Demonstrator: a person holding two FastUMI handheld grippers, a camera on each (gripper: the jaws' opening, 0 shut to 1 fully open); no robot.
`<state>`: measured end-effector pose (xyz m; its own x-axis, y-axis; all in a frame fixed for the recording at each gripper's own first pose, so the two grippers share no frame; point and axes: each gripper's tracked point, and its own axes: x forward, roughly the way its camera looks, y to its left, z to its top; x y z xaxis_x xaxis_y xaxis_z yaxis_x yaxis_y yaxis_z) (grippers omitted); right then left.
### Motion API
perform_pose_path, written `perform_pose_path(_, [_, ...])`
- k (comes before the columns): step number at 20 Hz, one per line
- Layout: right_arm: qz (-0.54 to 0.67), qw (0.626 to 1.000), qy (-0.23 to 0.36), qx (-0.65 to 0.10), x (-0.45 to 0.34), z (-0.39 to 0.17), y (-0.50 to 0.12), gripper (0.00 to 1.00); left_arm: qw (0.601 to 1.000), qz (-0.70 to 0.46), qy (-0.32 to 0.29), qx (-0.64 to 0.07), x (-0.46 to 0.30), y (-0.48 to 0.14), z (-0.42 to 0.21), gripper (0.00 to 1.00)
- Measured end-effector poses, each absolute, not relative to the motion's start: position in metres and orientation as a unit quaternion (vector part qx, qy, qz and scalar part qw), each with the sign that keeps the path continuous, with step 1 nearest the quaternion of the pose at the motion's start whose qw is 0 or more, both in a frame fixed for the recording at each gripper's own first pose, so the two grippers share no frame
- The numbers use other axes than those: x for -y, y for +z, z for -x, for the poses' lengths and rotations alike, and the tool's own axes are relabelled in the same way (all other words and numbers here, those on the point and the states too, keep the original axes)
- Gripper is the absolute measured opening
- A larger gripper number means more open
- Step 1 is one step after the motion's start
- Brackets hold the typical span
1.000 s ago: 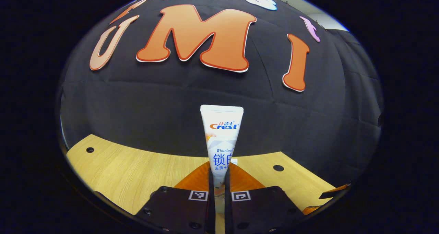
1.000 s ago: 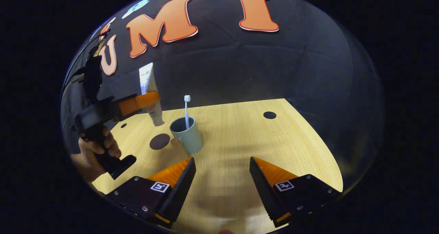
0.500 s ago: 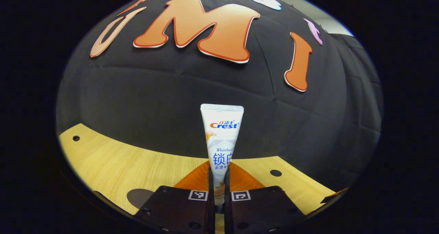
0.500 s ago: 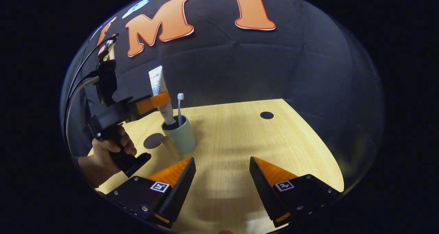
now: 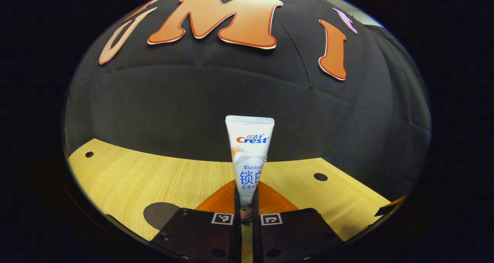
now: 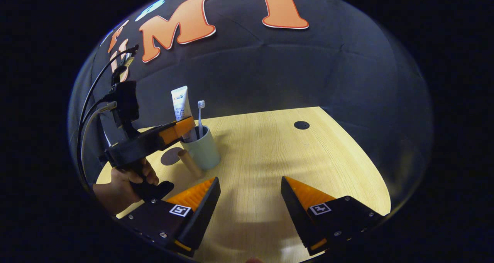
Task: Put the toothbrush and toothpaste on the desktop into the cup, then pick up the cup and place it on the coaster on the desktop.
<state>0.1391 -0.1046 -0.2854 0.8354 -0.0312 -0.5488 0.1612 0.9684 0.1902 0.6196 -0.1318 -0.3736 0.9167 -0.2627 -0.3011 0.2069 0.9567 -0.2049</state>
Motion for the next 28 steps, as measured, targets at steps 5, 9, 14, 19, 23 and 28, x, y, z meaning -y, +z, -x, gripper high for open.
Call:
perform_pose_path(5, [-0.111,0.953,-0.052,-0.278,0.105,-0.138,-0.281,0.95,0.974,0.08,-0.12,-0.173,0.126,-0.383,-0.611,0.95])
perform_pose_path(9, [-0.108,0.951,-0.055,-0.283,0.104,-0.138,-0.283,0.96,0.974,0.083,-0.124,-0.173,0.124,-0.379,-0.608,0.98])
perform_pose_path(14, [-0.109,0.951,-0.059,-0.282,0.103,-0.134,-0.277,0.95,0.973,0.072,-0.139,-0.17,0.13,-0.367,-0.598,0.97])
perform_pose_path(19, [-0.099,0.952,-0.059,-0.283,0.105,-0.128,-0.259,0.95,0.974,0.05,-0.146,-0.168,0.114,-0.346,-0.584,0.98])
perform_pose_path(23, [-0.085,0.953,-0.053,-0.285,0.102,-0.131,-0.241,0.95,0.978,0.033,-0.136,-0.156,0.086,-0.319,-0.57,0.98])
perform_pose_path(28, [-0.073,0.957,-0.032,-0.28,0.086,-0.146,-0.215,0.96,0.982,0.02,-0.112,-0.152,0.049,-0.29,-0.557,0.97])
